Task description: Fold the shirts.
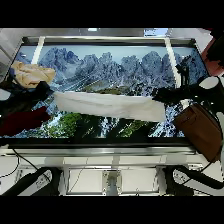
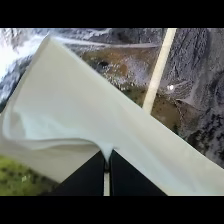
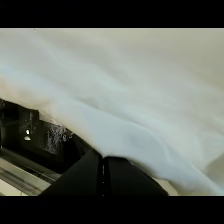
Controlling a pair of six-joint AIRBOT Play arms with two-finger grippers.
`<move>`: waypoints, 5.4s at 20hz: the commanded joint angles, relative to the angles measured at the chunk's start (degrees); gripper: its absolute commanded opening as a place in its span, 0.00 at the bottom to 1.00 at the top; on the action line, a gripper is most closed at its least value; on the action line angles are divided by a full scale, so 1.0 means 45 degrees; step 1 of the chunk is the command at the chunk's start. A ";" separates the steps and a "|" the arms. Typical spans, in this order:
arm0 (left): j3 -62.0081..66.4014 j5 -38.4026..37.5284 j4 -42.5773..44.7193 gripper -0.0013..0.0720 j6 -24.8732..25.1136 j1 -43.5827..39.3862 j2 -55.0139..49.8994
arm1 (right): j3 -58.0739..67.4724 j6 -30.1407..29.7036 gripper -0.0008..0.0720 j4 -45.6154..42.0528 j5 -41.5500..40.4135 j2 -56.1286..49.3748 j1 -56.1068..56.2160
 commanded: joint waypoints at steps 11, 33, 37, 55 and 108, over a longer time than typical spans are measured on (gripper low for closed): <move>0.1554 0.2939 0.3055 0.04 -0.1783 -0.1817 -0.4872 | 0.0593 0.0520 0.04 -0.0758 -0.3045 -0.4770 0.0617; 0.5353 0.1039 0.2880 0.49 0.2968 -0.7752 -0.6071 | -0.0549 -0.0102 0.87 -0.1375 -0.0840 -0.2812 -0.2812; 0.7242 -0.0874 0.3507 0.49 0.2147 -0.8184 -0.8038 | -0.0544 -0.1039 0.87 0.0510 -0.0869 -0.4284 -0.2793; 0.7781 -0.3716 0.3215 0.07 0.1739 -0.8189 -0.9583 | -0.0510 -0.4197 0.04 0.5863 -0.0491 -0.4124 -0.1341; 0.8136 -0.2929 0.1341 0.04 0.1307 -0.9141 -1.0525 | 0.4852 -0.1117 0.04 0.2341 0.2662 -0.3657 0.0204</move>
